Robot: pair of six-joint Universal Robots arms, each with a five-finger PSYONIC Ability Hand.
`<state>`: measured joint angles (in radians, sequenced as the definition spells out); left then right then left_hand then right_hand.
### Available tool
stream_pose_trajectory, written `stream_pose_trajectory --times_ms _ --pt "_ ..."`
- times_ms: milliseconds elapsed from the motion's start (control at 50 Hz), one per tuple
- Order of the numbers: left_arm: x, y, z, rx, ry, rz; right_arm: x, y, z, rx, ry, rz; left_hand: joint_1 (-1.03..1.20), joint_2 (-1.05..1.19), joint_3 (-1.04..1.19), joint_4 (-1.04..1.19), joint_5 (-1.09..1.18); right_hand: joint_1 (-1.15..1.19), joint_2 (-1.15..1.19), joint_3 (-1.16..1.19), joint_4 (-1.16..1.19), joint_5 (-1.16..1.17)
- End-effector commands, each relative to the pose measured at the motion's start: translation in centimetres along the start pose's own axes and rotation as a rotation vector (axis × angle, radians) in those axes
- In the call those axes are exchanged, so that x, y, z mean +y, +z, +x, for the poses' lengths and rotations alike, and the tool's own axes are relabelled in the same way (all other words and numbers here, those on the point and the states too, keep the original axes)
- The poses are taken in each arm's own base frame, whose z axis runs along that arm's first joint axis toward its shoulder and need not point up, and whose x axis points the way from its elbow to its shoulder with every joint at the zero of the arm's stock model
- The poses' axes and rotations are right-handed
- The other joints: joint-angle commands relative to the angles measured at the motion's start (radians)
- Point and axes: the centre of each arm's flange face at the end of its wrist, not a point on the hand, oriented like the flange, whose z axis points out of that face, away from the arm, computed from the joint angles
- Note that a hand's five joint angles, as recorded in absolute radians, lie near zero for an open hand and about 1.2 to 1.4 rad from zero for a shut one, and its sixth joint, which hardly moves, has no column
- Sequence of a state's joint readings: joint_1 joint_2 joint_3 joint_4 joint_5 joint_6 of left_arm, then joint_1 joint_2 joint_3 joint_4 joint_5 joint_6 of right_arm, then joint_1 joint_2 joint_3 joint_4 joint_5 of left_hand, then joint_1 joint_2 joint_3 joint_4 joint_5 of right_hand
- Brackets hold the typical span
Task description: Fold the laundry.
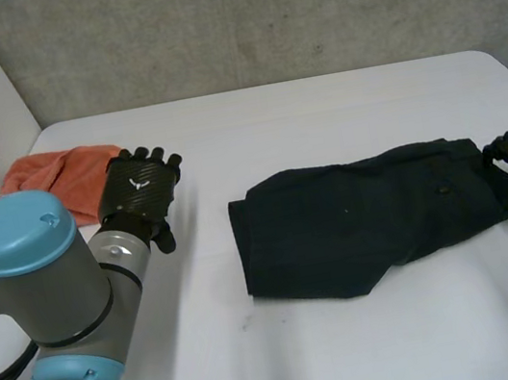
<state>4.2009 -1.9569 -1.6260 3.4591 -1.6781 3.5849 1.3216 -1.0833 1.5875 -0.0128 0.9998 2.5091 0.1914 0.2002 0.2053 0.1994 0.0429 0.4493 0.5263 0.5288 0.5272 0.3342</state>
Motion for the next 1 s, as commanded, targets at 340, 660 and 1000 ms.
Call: stream_pose_trajectory --times_ms 340,660,1000 --pt "0.3 0.1 0.1 0.006 0.001 -0.006 2.4 2.2 0.1 -0.013 0.0 0.024 -0.016 -0.025 -0.03 -0.024 -0.042 0.302 0.225 0.223 0.224 0.243" --pt "0.2 0.2 0.0 0.003 0.0 -0.004 1.6 2.9 -2.3 -0.079 -0.015 0.046 -0.016 -0.025 -0.03 -0.024 -0.042 0.947 0.87 0.867 0.869 0.888" --pt "-0.1 0.2 -0.1 0.0 -0.001 0.005 -8.4 0.8 -4.0 -0.021 -0.163 0.247 -0.016 -0.025 -0.03 -0.024 -0.042 0.947 0.87 0.867 0.869 0.888"
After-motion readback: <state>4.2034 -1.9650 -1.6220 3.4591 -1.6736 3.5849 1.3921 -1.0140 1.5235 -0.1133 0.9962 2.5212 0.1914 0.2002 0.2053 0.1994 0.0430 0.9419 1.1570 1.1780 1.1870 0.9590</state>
